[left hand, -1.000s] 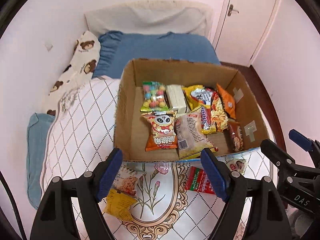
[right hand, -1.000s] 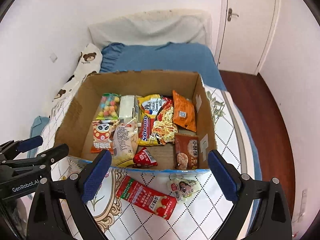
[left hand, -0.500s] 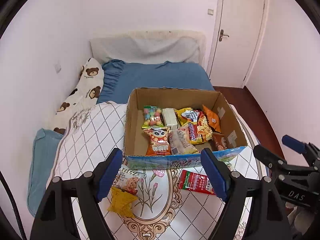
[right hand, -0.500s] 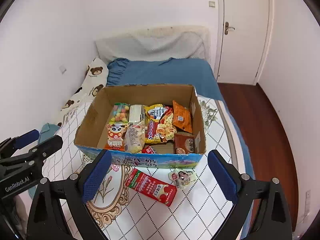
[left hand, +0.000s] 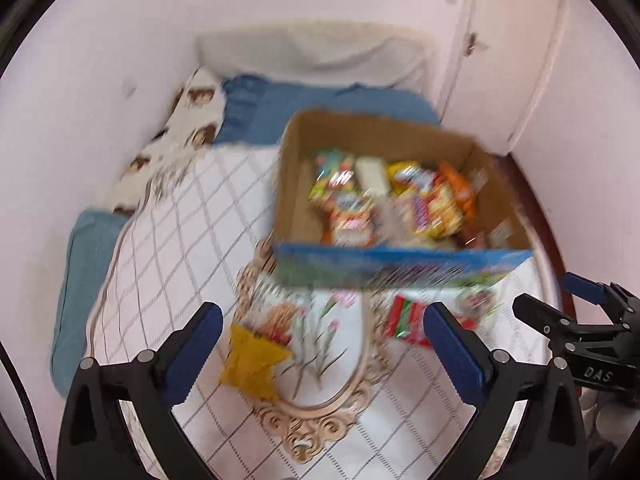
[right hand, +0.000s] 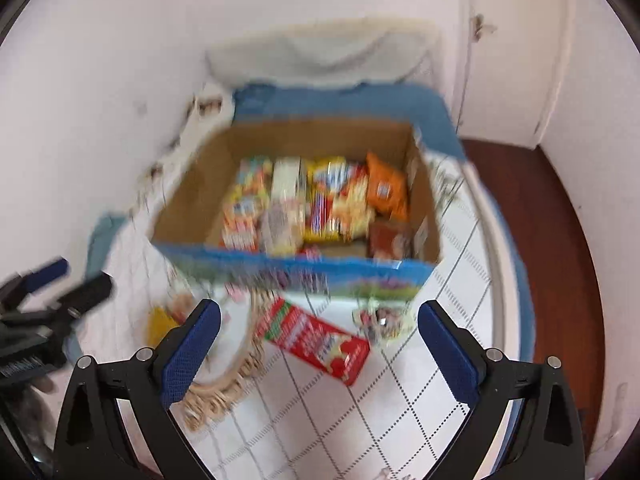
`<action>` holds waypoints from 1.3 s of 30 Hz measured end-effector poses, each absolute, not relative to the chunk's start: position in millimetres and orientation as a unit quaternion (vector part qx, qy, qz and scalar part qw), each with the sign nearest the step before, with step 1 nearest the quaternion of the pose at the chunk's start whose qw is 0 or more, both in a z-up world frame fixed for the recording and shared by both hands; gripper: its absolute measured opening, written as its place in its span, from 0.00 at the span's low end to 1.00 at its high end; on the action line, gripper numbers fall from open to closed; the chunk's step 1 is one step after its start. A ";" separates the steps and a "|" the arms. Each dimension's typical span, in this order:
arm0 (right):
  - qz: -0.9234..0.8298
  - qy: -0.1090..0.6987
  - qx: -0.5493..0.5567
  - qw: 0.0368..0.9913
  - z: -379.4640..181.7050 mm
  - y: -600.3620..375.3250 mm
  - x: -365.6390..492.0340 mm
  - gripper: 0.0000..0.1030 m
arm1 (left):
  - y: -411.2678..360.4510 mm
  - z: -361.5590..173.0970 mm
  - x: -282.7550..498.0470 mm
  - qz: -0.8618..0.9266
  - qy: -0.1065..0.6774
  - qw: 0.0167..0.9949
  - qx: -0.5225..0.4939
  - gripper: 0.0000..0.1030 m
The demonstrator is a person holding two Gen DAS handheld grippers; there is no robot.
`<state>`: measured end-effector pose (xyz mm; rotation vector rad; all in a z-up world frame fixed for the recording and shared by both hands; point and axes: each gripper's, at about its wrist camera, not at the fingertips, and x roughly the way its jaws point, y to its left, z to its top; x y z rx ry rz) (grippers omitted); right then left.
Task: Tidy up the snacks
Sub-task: 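Raise both open tools away from the box, then grasp the oat cookie packet with left tool while right tool grasps the red stick packet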
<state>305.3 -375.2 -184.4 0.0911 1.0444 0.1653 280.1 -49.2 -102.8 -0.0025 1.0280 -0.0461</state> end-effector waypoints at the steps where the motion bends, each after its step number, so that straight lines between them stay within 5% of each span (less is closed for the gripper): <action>1: 0.090 0.513 0.036 0.853 -201.1 -371.7 311.2 0.98 | -41.6 -118.4 282.1 -0.009 0.506 0.862 -0.003 1.00; 11: 0.109 0.623 -0.021 0.774 -339.1 -344.0 361.6 0.84 | 25.3 -212.4 274.5 0.082 0.585 0.806 -0.026 1.00; 14: 0.108 0.648 0.038 0.753 -360.6 -348.8 360.7 0.78 | 37.3 -224.0 274.4 0.089 0.599 0.795 -0.034 1.00; 21: 0.166 0.659 0.134 0.721 -351.9 -338.3 329.6 0.80 | 32.2 -227.6 303.7 0.059 0.608 0.792 -0.004 1.00; 33: 0.103 0.638 0.044 0.762 -356.5 -312.6 342.1 0.80 | 4.5 -270.6 374.1 -0.037 0.659 0.748 0.068 0.99; 36: 0.092 0.631 0.015 0.770 -357.6 -305.9 340.8 0.65 | 1.6 -271.4 376.5 -0.049 0.651 0.755 0.069 0.70; 37: 0.085 0.628 0.005 0.774 -356.9 -306.0 338.7 0.65 | 1.8 -272.2 375.9 -0.056 0.654 0.752 0.056 0.50; 39: 0.083 0.625 0.008 0.776 -357.0 -305.5 335.4 0.57 | 3.4 -272.4 373.3 -0.051 0.659 0.749 0.032 0.49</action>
